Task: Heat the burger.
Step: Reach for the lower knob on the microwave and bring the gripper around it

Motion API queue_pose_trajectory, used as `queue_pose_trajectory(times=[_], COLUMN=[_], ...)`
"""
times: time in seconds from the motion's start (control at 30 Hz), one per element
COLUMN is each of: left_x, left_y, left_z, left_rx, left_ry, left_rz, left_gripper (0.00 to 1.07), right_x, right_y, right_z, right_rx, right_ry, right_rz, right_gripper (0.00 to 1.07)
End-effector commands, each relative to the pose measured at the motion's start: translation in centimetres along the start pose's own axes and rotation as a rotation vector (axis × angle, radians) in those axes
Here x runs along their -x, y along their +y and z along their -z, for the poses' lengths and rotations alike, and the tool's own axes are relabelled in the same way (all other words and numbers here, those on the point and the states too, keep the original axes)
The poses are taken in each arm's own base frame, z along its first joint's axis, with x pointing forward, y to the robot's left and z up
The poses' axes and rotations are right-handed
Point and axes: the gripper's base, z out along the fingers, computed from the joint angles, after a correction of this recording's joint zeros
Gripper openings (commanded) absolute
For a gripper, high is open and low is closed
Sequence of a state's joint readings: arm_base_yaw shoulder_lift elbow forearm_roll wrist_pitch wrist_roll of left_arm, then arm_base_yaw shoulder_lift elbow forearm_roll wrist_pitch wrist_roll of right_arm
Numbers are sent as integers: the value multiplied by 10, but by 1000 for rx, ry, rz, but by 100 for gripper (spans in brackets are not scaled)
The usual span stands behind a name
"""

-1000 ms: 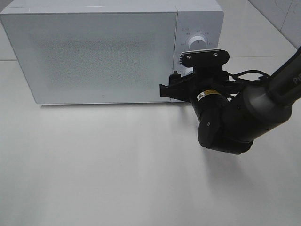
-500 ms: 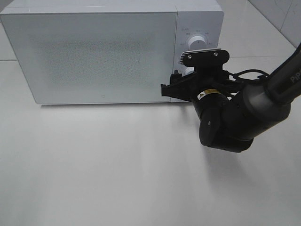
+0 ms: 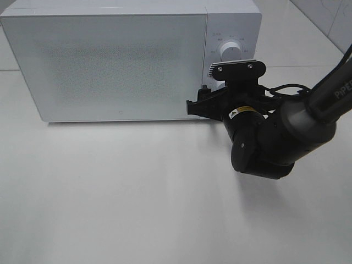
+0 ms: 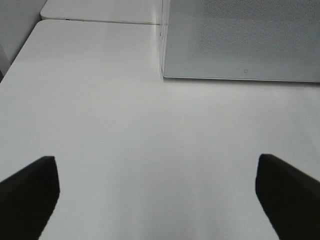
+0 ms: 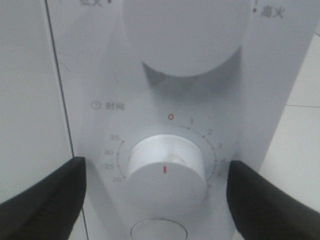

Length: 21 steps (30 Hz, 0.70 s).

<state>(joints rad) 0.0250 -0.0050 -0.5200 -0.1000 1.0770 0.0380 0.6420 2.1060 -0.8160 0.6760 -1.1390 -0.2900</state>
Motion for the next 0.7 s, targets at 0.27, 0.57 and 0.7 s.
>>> queue_pose_trajectory(times=[0.27,0.57,0.7], left_x=[-1,-1,-1], left_y=[0,0,0], left_z=[2,2,2], left_rx=[-2,-2,-2], left_ry=[-22,-22,-22], left_rz=[1,1,1], left_gripper=[100,100,100], right_x=[13,13,13], right_y=[2,2,2], right_z=[-1,-1,-1], right_rx=[2,3,3], right_ry=[-83,-81,-85], right_rz=[4,4,5], right_gripper=[61,0,0])
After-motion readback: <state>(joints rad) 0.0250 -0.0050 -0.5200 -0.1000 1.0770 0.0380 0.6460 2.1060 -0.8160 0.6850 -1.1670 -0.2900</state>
